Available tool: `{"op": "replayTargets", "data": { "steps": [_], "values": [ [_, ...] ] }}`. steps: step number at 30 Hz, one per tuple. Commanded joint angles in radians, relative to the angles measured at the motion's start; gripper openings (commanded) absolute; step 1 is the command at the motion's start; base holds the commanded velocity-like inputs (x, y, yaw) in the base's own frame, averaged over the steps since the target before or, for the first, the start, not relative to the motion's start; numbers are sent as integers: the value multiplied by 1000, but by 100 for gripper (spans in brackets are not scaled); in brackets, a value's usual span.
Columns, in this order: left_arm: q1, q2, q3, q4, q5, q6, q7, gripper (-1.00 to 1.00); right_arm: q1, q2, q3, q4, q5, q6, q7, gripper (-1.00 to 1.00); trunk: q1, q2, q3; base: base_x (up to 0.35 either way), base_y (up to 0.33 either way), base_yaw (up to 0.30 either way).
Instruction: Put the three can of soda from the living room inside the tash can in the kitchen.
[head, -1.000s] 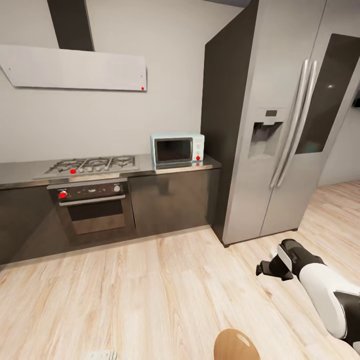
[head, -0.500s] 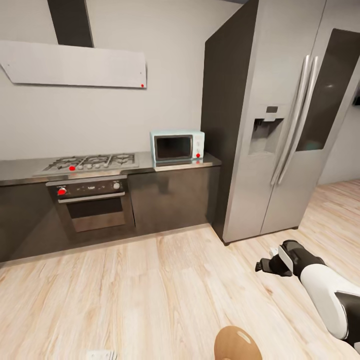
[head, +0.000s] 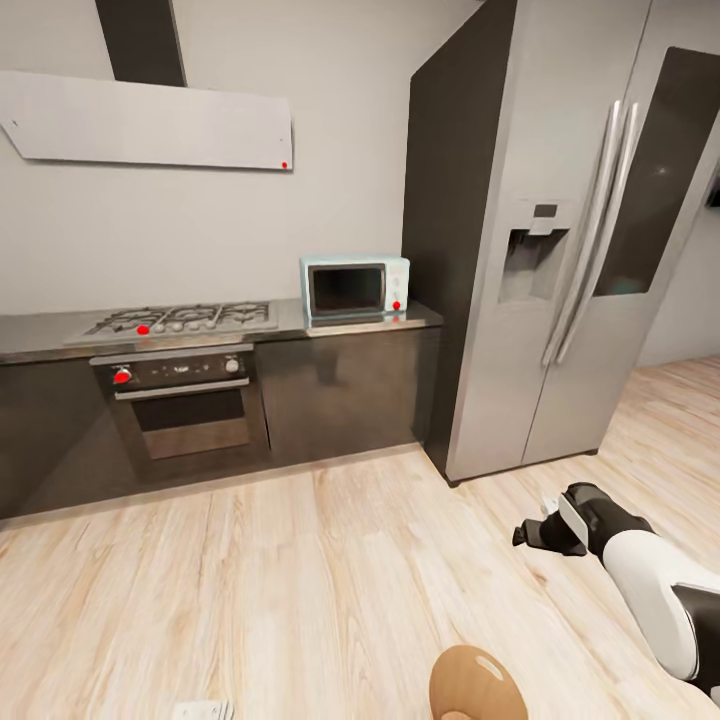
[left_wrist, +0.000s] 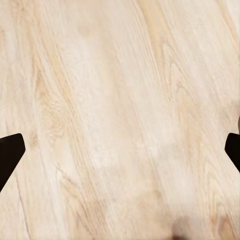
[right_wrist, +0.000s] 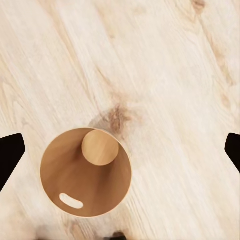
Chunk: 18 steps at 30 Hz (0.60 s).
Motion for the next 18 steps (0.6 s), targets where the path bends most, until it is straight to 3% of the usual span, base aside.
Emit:
{"op": "replayTargets", "data": {
  "steps": [1,18],
  "values": [
    [0,0,0,0,0,0,0,100,0,0,0,0,0,0,0,100,4,-7,-3,0,0,0],
    [0,0,-1,26,-4,-1,1,100,2,4,5,1,-2,-5,1,100,69,-126,-56,0,0,0]
  ]
}}
